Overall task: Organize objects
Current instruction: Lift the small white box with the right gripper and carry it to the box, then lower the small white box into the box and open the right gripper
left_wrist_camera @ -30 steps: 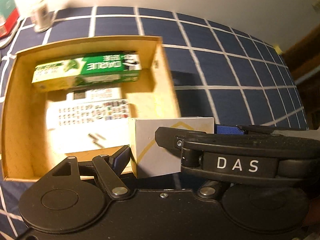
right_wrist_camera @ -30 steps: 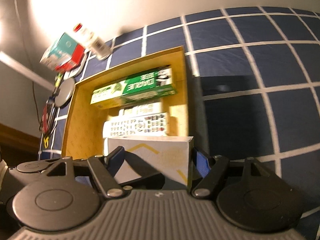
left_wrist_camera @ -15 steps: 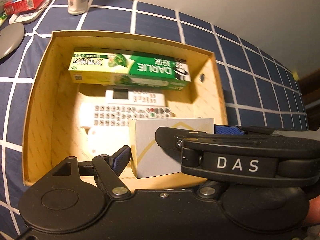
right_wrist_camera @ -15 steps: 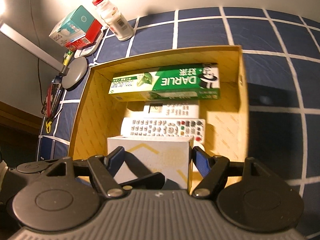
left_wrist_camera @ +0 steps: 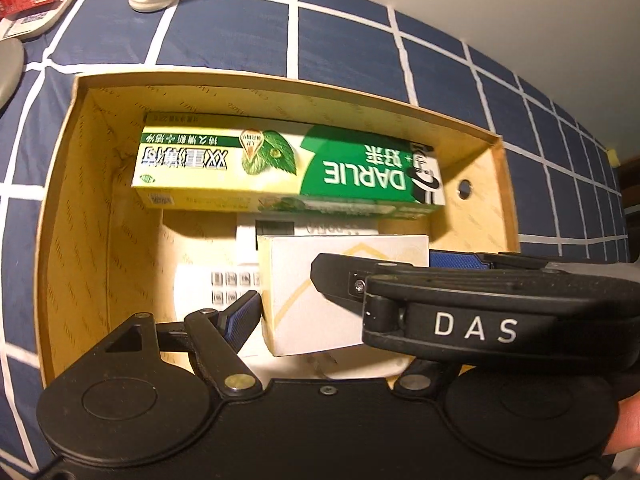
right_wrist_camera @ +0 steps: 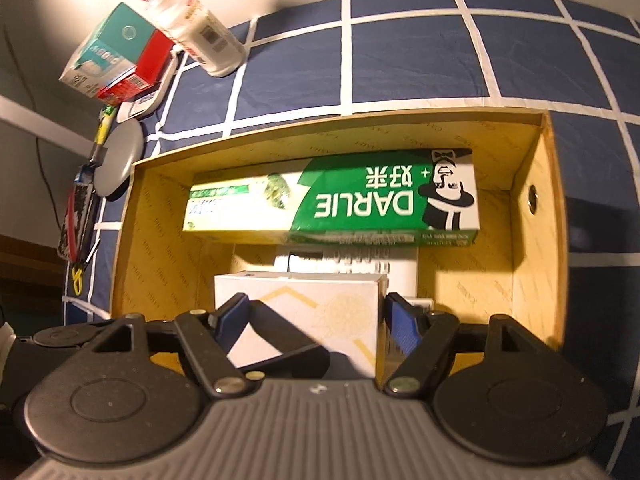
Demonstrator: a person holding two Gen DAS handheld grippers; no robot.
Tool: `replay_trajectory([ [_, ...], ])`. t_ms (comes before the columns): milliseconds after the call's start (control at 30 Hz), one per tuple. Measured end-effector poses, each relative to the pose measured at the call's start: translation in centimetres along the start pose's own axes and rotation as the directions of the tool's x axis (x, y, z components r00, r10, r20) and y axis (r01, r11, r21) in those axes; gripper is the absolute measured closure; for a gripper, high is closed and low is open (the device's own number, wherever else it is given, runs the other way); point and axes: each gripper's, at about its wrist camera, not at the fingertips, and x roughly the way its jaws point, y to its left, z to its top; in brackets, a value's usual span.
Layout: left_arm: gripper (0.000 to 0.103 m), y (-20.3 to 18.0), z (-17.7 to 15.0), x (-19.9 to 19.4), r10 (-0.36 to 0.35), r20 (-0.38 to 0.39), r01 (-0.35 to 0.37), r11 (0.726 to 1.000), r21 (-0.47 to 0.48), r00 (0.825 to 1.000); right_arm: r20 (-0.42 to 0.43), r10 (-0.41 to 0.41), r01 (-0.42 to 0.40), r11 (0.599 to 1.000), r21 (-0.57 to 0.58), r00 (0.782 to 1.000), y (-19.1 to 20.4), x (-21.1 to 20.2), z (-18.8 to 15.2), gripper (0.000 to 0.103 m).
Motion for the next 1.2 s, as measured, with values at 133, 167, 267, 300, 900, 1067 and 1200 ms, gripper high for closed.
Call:
replay_trajectory([
  [133, 0.032, 0.5, 0.9, 1.6, -0.006, -0.030, 0.006, 1.000, 0.006, 1.000, -0.017, -0.005, 0.006, 1.000, 0.025, 1.000, -0.8, 1.5, 0.7, 0.030],
  [167, 0.032, 0.6, 1.1, 2.0, -0.009, -0.038, 0.009, 1.000, 0.004, 0.999, -0.023, -0.009, 0.009, 1.000, 0.030, 1.000, -1.0, 1.8, 0.8, 0.030],
  [267, 0.032, 0.7, 1.7, 3.0, -0.017, -0.055, 0.017, 1.000, -0.003, 0.998, -0.035, -0.018, 0.020, 0.999, 0.039, 0.999, -1.5, 2.5, 1.4, 0.030],
  [300, 0.032, 0.6, 1.9, 3.2, -0.018, -0.060, 0.017, 1.000, -0.003, 0.998, -0.038, -0.019, 0.021, 0.999, 0.042, 0.999, -1.7, 2.6, 1.5, 0.030],
  [900, 0.029, 0.5, 2.8, 4.0, 0.008, -0.076, -0.007, 1.000, 0.008, 0.997, -0.050, -0.015, 0.019, 0.996, 0.081, 0.999, -2.4, 3.6, 2.4, 0.028],
  [1067, 0.029, 0.5, 2.2, 2.6, 0.037, -0.049, -0.037, 0.999, 0.005, 0.998, -0.027, -0.027, 0.029, 0.996, 0.084, 0.999, -2.3, 2.2, 2.0, 0.027],
  [1200, 0.027, 0.2, 1.3, 0.9, 0.063, -0.028, -0.063, 0.998, 0.010, 0.998, 0.024, -0.045, 0.043, 0.996, 0.076, 0.999, -1.8, -0.2, 1.4, 0.022],
])
